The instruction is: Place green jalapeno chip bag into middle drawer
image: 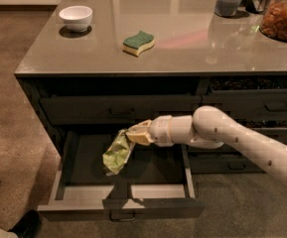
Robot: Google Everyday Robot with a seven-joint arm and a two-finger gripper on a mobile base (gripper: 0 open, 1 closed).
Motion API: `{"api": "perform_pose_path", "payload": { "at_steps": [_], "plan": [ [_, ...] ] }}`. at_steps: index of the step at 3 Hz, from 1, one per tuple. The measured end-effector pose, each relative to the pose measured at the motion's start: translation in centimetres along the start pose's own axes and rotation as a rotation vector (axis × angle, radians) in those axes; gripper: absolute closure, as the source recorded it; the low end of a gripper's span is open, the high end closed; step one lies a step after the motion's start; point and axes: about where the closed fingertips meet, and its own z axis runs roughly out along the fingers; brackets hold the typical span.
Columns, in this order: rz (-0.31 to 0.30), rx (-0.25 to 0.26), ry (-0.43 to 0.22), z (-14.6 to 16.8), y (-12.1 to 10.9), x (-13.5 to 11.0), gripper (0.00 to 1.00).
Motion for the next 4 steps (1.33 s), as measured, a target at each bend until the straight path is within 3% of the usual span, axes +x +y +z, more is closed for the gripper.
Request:
{"api": "perform_pose_path", "payload": {
  "at_steps": [3, 4],
  "plan": [
    [0.131, 0.051, 0.063, 4.8, -1.2, 9.7, 1.0],
    [0.17, 0.061, 0.105, 6.6, -1.7, 12.0, 1.0]
  ]
}}
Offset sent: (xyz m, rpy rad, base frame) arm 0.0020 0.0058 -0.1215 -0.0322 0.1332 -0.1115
